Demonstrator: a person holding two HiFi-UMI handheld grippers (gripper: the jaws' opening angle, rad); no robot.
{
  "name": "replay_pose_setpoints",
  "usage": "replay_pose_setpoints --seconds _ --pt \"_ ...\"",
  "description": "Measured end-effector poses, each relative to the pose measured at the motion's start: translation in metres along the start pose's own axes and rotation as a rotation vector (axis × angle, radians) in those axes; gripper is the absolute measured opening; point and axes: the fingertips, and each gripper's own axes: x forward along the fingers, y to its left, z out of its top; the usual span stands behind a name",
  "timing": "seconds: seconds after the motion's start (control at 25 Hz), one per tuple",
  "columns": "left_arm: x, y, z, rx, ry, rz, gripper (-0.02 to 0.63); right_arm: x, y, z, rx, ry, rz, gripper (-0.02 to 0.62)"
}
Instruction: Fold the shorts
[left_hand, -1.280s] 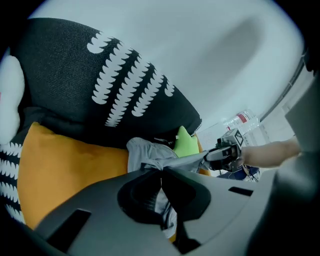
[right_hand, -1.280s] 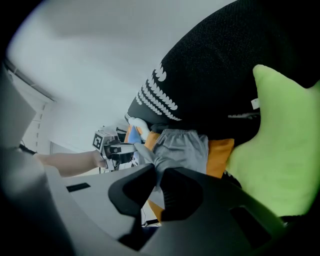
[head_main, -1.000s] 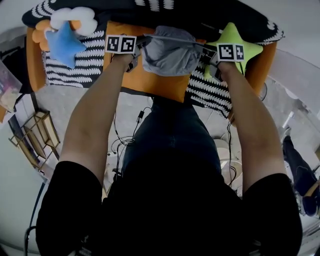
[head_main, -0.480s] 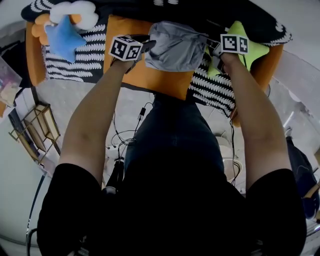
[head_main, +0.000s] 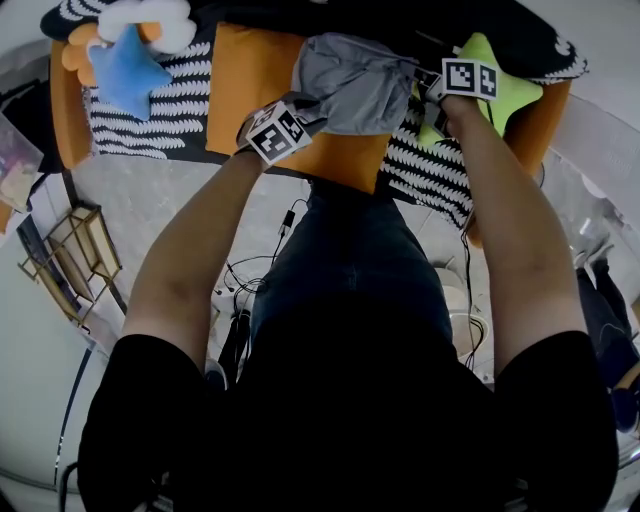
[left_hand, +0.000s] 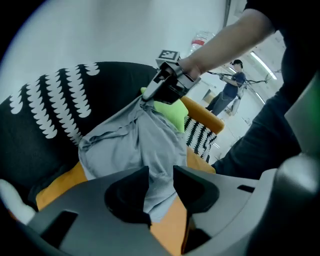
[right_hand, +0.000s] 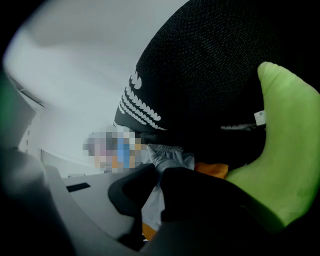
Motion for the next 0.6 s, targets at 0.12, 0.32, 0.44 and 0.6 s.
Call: replay_pose_setpoints --seconds 0.12,0.32,0.44,0.6 --pt "0.011 -0.017 -0.007 0.074 0.051 -0.030 0.170 0.000 -0.004 -0.005 0.009 -0.005 -0.009 0.032" --pt "0.027 -0.029 -0.022 0.201 0.160 -0.029 0.164 -0.001 -0.007 -0.013 0.020 -0.021 -0.018 0.031" --pt "0.030 -0.031 -0.028 0.234 0.194 -0.013 0.094 -0.002 -0.008 -0.015 0.025 -0.033 -0.020 0.031" --pt "0.024 -0.029 -0.026 0.211 0.165 -0.018 0.021 -0.004 -0.009 -0.015 0.022 -0.043 -0.029 0.031"
